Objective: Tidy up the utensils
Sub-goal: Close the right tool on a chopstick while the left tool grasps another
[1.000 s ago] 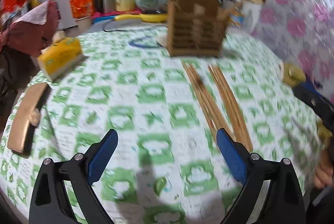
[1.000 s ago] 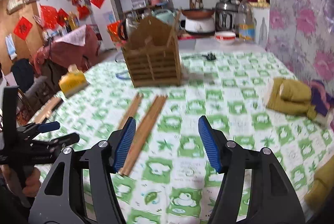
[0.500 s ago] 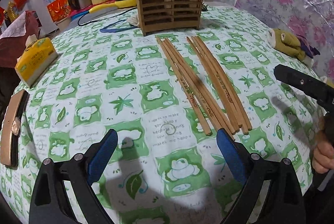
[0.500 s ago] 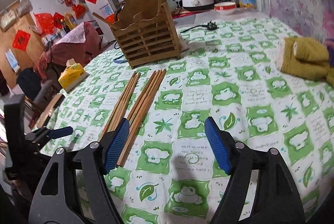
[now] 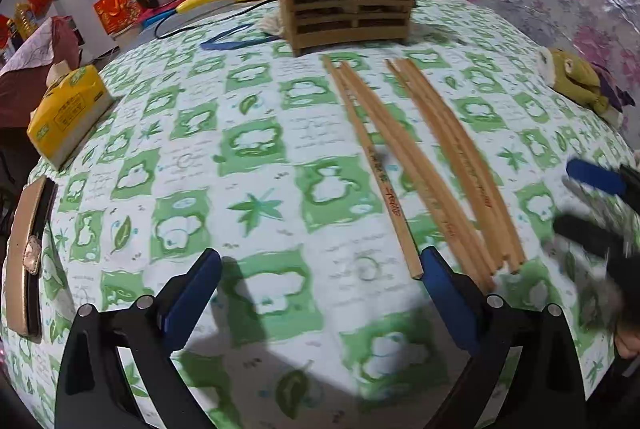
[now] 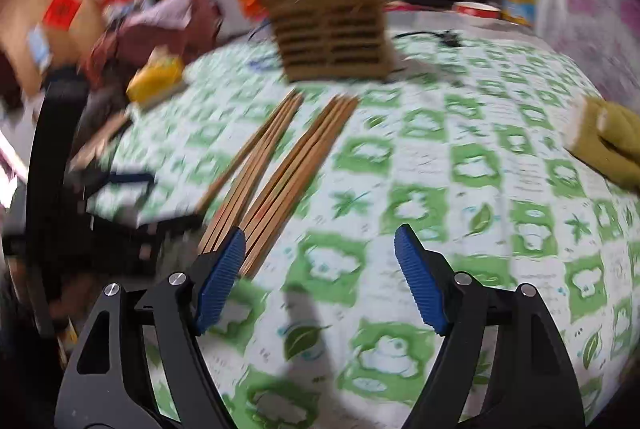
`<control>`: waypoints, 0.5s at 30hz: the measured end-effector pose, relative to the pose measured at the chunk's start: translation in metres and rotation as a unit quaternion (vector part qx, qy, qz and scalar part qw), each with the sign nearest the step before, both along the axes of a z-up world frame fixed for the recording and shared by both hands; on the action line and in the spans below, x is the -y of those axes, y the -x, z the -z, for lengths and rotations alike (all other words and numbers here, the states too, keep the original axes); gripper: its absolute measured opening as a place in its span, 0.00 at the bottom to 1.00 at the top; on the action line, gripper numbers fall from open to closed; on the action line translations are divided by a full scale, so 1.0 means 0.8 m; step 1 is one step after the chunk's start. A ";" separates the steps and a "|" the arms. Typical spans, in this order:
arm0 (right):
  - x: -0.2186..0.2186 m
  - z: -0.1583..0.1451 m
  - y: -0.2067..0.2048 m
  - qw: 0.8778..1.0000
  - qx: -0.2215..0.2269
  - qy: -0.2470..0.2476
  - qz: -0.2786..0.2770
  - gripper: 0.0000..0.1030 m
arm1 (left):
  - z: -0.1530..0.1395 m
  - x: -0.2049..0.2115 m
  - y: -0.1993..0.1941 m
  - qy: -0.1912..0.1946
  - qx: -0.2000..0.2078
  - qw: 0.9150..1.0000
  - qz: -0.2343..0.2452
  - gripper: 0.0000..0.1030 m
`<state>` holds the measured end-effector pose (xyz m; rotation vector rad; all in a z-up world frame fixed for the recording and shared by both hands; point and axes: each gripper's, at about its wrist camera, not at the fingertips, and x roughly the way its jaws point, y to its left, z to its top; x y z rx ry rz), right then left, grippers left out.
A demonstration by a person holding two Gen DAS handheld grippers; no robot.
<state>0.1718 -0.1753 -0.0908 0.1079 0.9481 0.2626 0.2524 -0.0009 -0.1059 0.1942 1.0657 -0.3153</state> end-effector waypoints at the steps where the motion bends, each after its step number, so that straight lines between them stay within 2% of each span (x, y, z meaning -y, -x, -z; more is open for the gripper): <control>1: -0.010 0.003 0.000 1.000 -0.006 0.014 -0.019 0.73 | 0.000 -0.004 -0.002 0.004 -0.002 1.000 -0.006 0.95; 5: -0.041 0.010 0.002 0.995 -0.012 0.082 -0.050 0.73 | -0.001 -0.016 -0.007 0.028 -0.006 0.999 -0.026 0.95; 11: -0.042 0.017 -0.001 0.994 -0.035 0.088 -0.058 0.73 | 0.000 -0.013 -0.006 0.020 -0.004 1.000 -0.023 0.95; 13: -0.035 0.017 -0.004 0.995 -0.034 0.095 -0.026 0.71 | 0.000 -0.012 -0.006 0.016 -0.004 1.000 -0.021 0.95; 15: -0.014 0.014 -0.006 0.994 -0.024 0.100 0.044 0.71 | 0.001 -0.012 -0.005 0.015 -0.004 1.000 -0.020 0.95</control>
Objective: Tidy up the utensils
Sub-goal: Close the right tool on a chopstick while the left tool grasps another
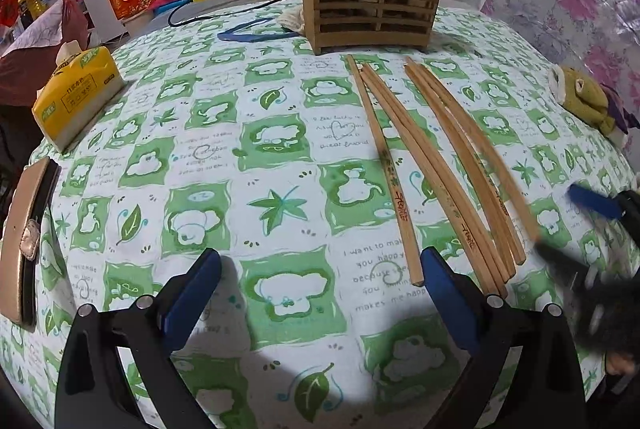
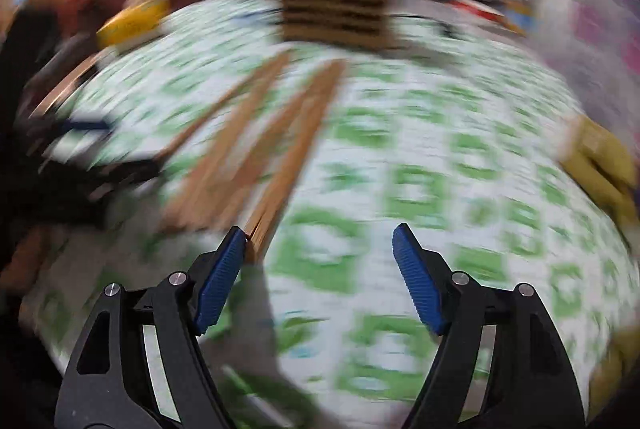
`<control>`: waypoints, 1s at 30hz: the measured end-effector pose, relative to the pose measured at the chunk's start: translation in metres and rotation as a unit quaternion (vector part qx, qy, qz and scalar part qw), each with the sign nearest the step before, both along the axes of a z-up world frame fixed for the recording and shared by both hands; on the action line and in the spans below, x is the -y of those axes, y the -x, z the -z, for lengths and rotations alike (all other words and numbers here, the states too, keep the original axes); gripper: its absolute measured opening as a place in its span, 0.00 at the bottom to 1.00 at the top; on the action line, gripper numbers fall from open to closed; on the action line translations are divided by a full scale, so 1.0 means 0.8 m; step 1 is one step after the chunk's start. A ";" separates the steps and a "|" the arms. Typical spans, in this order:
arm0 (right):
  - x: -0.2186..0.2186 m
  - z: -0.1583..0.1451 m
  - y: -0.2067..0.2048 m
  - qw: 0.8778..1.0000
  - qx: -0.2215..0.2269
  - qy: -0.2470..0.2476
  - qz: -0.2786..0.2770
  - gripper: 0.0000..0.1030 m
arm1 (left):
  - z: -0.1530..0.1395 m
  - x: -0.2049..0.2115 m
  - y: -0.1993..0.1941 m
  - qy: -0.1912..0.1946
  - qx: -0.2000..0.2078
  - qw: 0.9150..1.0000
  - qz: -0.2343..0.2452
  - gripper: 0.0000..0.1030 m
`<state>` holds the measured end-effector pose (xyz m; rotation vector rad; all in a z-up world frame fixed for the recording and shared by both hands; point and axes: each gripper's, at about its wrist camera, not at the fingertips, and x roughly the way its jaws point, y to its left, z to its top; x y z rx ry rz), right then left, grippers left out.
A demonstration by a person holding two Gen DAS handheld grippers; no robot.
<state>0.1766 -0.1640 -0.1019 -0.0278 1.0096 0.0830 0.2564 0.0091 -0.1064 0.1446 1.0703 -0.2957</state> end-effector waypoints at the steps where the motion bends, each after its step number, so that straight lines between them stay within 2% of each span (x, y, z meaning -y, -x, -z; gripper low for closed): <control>1: 0.012 -0.003 0.002 1.000 0.008 -0.017 0.016 0.71 | 0.000 0.000 0.000 0.000 0.000 1.000 0.000 0.95; 3: 0.023 -0.005 0.005 0.998 0.009 -0.056 0.006 0.71 | 0.000 0.000 0.002 0.001 0.001 1.000 0.003 0.95; 4: 0.022 -0.007 0.007 0.998 0.012 -0.056 0.001 0.71 | -0.001 0.001 0.002 0.002 0.001 1.000 0.006 0.95; 7: 0.014 -0.010 0.012 0.999 0.026 -0.037 -0.006 0.64 | -0.001 0.003 0.006 0.004 0.001 1.000 0.015 0.95; 9: 0.009 -0.008 0.012 0.999 0.022 -0.030 -0.012 0.52 | -0.002 0.005 0.009 0.002 0.003 1.000 0.023 0.95; 11: 0.005 -0.005 0.010 0.999 0.014 -0.025 -0.018 0.46 | -0.002 0.007 0.011 -0.002 0.005 1.000 0.025 0.95; 16: -0.006 -0.005 0.012 0.999 0.010 -0.020 -0.046 0.41 | -0.002 0.006 0.011 0.000 0.003 1.000 0.027 0.95; 19: -0.014 0.000 0.009 0.998 0.001 -0.012 -0.058 0.28 | -0.003 0.009 0.014 0.004 0.005 0.999 0.038 0.95; 21: -0.013 0.001 0.006 0.999 -0.001 -0.015 -0.051 0.16 | -0.006 0.011 0.017 0.006 0.012 0.999 0.045 0.94; 22: -0.010 0.002 0.005 0.999 -0.001 -0.014 -0.040 0.12 | -0.007 0.011 0.018 0.006 0.016 0.999 0.046 0.93; 25: 0.003 0.002 0.002 0.999 -0.005 -0.035 -0.019 0.11 | -0.008 0.013 0.022 0.010 0.018 0.998 0.055 0.80; 30: 0.006 0.003 0.000 0.999 -0.009 -0.047 -0.019 0.14 | -0.009 0.021 0.031 0.018 0.019 0.996 0.083 0.59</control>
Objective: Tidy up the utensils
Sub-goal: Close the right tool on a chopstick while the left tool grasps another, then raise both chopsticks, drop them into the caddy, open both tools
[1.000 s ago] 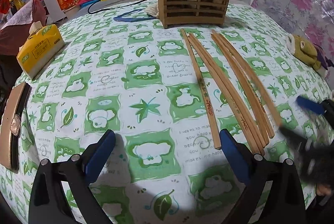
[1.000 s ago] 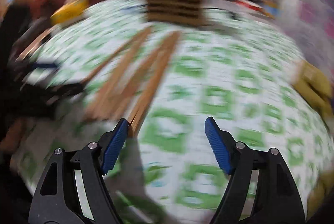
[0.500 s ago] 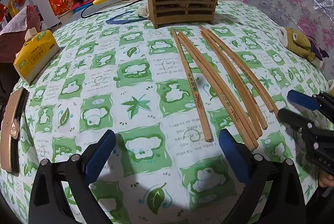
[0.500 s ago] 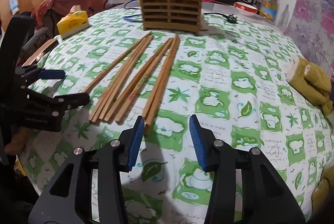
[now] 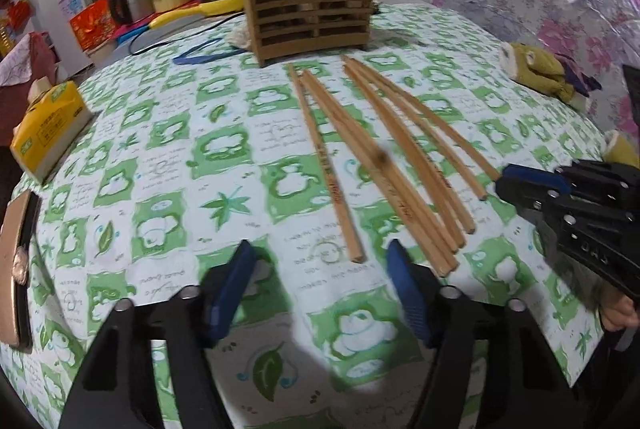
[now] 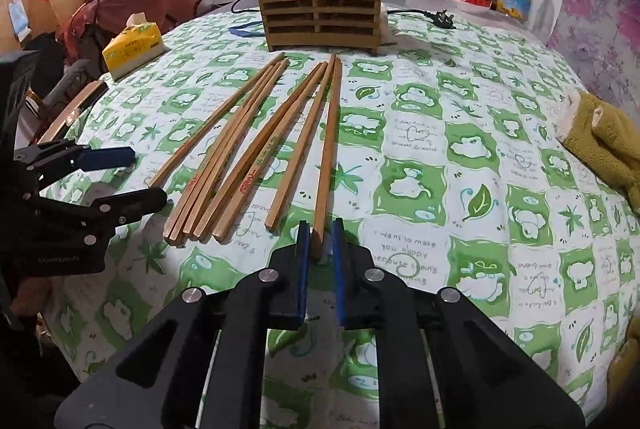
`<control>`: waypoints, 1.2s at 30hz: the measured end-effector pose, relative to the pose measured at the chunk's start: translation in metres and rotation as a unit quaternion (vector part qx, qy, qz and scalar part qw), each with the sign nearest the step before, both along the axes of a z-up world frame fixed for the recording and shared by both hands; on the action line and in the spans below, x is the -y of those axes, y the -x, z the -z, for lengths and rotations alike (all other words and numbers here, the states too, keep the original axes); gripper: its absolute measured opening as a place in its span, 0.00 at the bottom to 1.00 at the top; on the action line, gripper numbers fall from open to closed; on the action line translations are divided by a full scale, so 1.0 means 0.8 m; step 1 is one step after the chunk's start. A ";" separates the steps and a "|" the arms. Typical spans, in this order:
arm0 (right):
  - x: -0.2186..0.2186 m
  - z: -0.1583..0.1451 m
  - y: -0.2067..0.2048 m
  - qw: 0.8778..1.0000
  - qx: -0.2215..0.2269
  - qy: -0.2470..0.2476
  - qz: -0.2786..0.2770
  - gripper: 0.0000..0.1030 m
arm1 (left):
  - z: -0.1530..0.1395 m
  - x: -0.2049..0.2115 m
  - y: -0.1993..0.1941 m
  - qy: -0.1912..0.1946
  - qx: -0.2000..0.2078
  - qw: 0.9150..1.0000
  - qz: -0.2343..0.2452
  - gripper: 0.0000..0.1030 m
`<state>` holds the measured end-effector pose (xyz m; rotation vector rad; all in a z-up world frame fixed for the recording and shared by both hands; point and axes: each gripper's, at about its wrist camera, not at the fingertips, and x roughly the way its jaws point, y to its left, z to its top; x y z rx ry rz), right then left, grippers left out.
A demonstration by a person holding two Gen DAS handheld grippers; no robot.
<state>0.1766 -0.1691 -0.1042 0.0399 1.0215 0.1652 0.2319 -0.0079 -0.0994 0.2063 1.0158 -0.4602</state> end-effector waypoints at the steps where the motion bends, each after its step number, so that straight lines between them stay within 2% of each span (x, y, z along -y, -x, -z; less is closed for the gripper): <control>1: 0.000 0.000 0.000 1.000 -0.001 0.000 0.000 0.14 | 0.000 0.002 0.001 0.001 0.001 1.000 0.005 0.55; 4: 0.000 0.000 0.000 1.000 -0.001 -0.001 0.001 0.14 | 0.000 0.006 0.002 0.008 0.001 1.000 0.019 0.43; 6: -0.002 0.000 -0.001 1.000 -0.001 0.000 0.000 0.10 | -0.001 0.008 0.002 0.011 0.002 1.000 0.025 0.30; 7: -0.003 0.000 -0.002 1.000 0.000 0.001 0.000 0.08 | -0.001 0.011 0.003 0.012 0.003 0.999 0.029 0.26; 9: -0.004 -0.001 -0.001 1.000 0.004 0.004 0.000 0.08 | -0.001 0.011 0.003 0.015 0.003 0.999 0.031 0.09; 12: -0.003 -0.004 -0.001 1.000 0.014 0.008 0.005 0.07 | -0.002 0.007 0.000 0.026 0.000 0.999 0.022 0.09; 15: 0.000 -0.011 0.004 0.999 0.035 0.006 0.013 0.07 | -0.010 0.000 0.001 0.033 0.016 0.999 0.004 0.08; 19: 0.005 -0.028 0.012 0.997 0.067 0.016 0.028 0.06 | -0.039 -0.007 0.006 0.036 0.037 0.999 -0.011 0.08; 27: 0.027 -0.132 0.025 0.986 0.164 -0.002 0.038 0.06 | -0.124 -0.015 0.009 0.063 0.085 0.994 -0.024 0.07; 30: 0.030 -0.162 0.023 0.982 0.184 -0.010 0.036 0.06 | -0.153 -0.008 0.008 0.066 0.101 0.992 -0.021 0.06; 36: 0.034 -0.199 0.006 0.979 0.202 -0.022 0.034 0.06 | -0.194 0.012 -0.009 0.065 0.115 0.991 -0.009 0.05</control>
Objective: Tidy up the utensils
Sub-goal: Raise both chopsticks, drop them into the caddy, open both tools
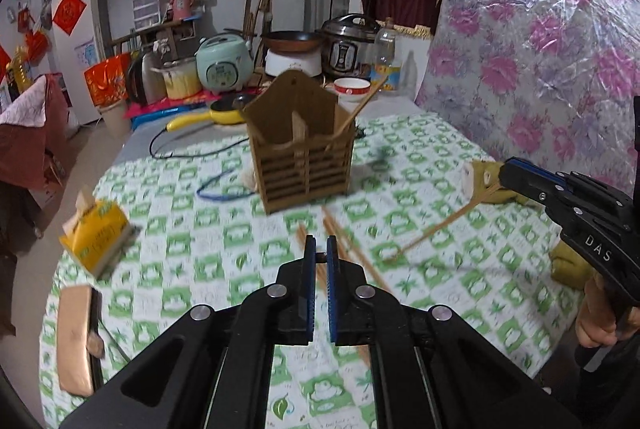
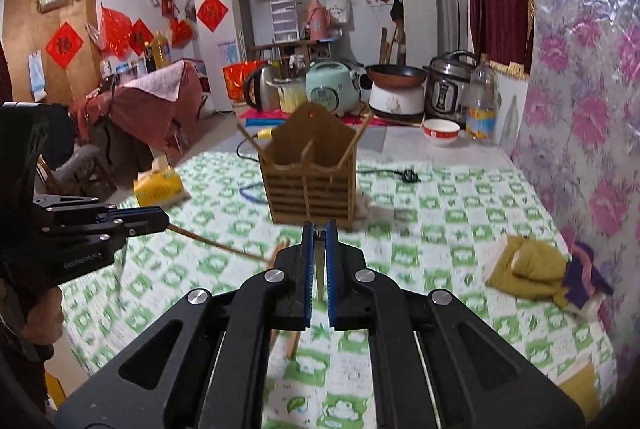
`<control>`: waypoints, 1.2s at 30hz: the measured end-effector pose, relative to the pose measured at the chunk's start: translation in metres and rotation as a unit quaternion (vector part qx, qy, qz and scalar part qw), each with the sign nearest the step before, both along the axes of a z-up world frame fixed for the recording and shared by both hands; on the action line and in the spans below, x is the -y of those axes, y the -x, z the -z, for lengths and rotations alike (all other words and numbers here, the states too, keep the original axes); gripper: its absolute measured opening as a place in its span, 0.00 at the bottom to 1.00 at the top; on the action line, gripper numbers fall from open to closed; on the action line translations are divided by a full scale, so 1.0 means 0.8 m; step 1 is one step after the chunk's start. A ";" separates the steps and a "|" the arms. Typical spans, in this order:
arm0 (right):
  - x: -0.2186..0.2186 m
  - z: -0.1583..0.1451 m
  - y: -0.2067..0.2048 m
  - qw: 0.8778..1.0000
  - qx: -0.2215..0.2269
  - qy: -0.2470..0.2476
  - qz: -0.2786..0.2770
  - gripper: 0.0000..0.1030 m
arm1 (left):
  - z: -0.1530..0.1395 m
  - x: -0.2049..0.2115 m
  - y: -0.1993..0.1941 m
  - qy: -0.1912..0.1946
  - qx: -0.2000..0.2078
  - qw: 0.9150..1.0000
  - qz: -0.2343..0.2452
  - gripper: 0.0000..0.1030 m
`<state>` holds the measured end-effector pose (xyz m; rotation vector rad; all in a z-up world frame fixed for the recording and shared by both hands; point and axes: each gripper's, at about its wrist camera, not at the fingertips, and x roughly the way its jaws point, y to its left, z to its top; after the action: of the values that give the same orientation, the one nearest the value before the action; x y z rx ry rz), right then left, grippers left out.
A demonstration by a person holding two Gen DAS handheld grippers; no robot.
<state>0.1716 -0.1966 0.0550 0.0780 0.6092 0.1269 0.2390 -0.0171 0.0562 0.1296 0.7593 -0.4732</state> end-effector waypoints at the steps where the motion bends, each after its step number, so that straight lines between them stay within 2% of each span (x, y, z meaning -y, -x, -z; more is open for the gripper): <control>1: 0.000 -0.007 -0.006 1.000 0.003 0.000 0.000 0.06 | -0.008 0.005 -0.007 -0.001 0.002 1.000 0.001 0.05; 9: -0.008 -0.055 -0.057 0.999 0.031 0.007 -0.006 0.06 | -0.071 0.019 -0.066 0.016 0.021 1.000 -0.014 0.05; 13: -0.007 -0.086 -0.096 0.998 0.057 -0.005 0.002 0.06 | -0.122 0.020 -0.096 0.036 0.056 0.997 -0.033 0.05; 16: -0.003 -0.113 -0.123 0.996 0.087 -0.018 0.016 0.06 | -0.161 0.017 -0.123 0.066 0.094 0.992 -0.053 0.05; 18: -0.002 -0.122 -0.137 0.994 0.104 -0.021 0.028 0.06 | -0.169 0.018 -0.140 0.073 0.112 0.989 -0.069 0.05; 20: 0.003 -0.122 -0.159 0.992 0.113 -0.033 0.035 0.06 | -0.161 0.019 -0.163 0.077 0.111 0.988 -0.082 0.05; 22: 0.007 -0.105 -0.184 0.993 0.103 -0.040 0.040 0.06 | -0.130 0.018 -0.191 0.079 0.085 0.989 -0.087 0.05; 25: 0.013 -0.059 -0.222 0.997 0.051 -0.057 0.028 0.07 | -0.073 0.013 -0.226 0.079 0.028 0.991 -0.101 0.06; 27: 0.022 -0.026 -0.240 0.997 0.004 -0.064 0.035 0.11 | -0.048 0.006 -0.237 0.083 -0.004 0.991 -0.105 0.06; 28: 0.027 -0.020 -0.239 0.997 -0.002 -0.071 0.035 0.11 | -0.041 -0.001 -0.238 0.086 -0.010 0.991 -0.105 0.08; 29: 0.033 -0.017 -0.237 0.996 -0.003 -0.077 0.034 0.11 | -0.037 -0.007 -0.236 0.085 -0.010 0.990 -0.110 0.18; 30: 0.039 -0.019 -0.231 0.996 0.001 -0.081 0.038 0.12 | -0.037 -0.011 -0.232 0.081 -0.005 0.990 -0.117 0.37; 31: 0.042 -0.022 -0.225 0.996 0.006 -0.082 0.041 0.12 | -0.041 -0.017 -0.226 0.075 0.007 0.989 -0.129 0.46; 32: 0.042 -0.026 -0.220 0.996 0.010 -0.083 0.042 0.13 | -0.045 -0.021 -0.221 0.071 0.016 0.988 -0.136 0.51; 34: 0.042 -0.035 -0.207 0.996 0.017 -0.083 0.041 0.15 | -0.052 -0.025 -0.210 0.069 0.024 0.988 -0.136 0.52; 36: 0.039 -0.042 -0.191 0.996 0.025 -0.081 0.040 0.18 | -0.058 -0.032 -0.194 0.074 0.026 0.988 -0.136 0.58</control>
<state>0.3247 -0.2281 0.0882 0.2544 0.5449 0.1002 0.3943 0.0085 0.1024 -0.0995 0.6768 -0.2644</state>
